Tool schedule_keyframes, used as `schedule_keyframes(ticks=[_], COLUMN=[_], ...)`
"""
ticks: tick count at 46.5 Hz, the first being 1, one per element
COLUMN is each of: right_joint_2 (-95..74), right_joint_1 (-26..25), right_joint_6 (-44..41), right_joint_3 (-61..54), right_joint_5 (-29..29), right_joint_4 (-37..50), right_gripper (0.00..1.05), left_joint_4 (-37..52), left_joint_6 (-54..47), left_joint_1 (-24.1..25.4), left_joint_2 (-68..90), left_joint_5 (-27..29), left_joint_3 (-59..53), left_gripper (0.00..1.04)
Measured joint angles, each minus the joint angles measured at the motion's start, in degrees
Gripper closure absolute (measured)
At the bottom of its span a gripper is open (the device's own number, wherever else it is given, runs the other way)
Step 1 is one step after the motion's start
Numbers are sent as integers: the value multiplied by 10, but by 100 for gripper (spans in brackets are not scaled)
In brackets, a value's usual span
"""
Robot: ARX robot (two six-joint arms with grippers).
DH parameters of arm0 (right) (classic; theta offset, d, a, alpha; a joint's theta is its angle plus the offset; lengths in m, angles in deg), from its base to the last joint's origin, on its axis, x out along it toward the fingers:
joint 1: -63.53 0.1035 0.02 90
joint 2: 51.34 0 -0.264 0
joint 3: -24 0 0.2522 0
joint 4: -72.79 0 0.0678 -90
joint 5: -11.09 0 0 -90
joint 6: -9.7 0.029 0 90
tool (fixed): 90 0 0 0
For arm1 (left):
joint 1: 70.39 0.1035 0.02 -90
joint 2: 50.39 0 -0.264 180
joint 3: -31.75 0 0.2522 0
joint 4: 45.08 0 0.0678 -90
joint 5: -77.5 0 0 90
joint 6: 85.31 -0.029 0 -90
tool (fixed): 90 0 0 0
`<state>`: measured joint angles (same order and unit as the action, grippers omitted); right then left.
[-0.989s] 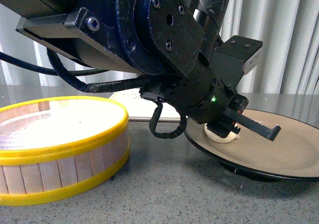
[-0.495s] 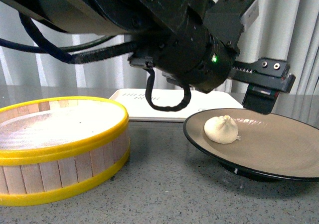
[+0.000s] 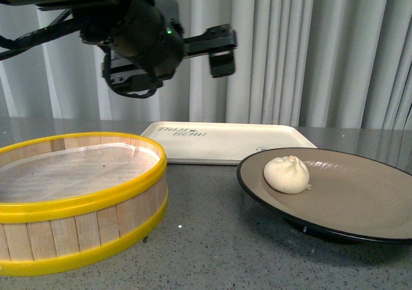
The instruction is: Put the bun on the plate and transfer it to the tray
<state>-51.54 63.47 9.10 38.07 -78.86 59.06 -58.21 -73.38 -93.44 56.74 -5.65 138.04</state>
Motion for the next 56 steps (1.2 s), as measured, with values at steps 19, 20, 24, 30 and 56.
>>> schedule_keyframes(ticks=[19,20,24,30,56], right_joint_2=[0,0,0,0,0], right_joint_1=[0,0,0,0,0], right_joint_6=[0,0,0,0,0], right_joint_3=[0,0,0,0,0], right_joint_5=[0,0,0,0,0], right_joint_4=[0,0,0,0,0], right_gripper=[8,8,8,8,8], left_joint_4=[-1,-1,79,289,462], left_joint_6=[9,9,-23,-93,-115], left_joint_1=[33,33,31,60,155], left_joint_2=[-2,-2,-17,-118,-368], left_joint_5=[19,19,74,90,7], left_joint_3=[0,0,-42,-251,-691], left_gripper=[7,7,15,42,101])
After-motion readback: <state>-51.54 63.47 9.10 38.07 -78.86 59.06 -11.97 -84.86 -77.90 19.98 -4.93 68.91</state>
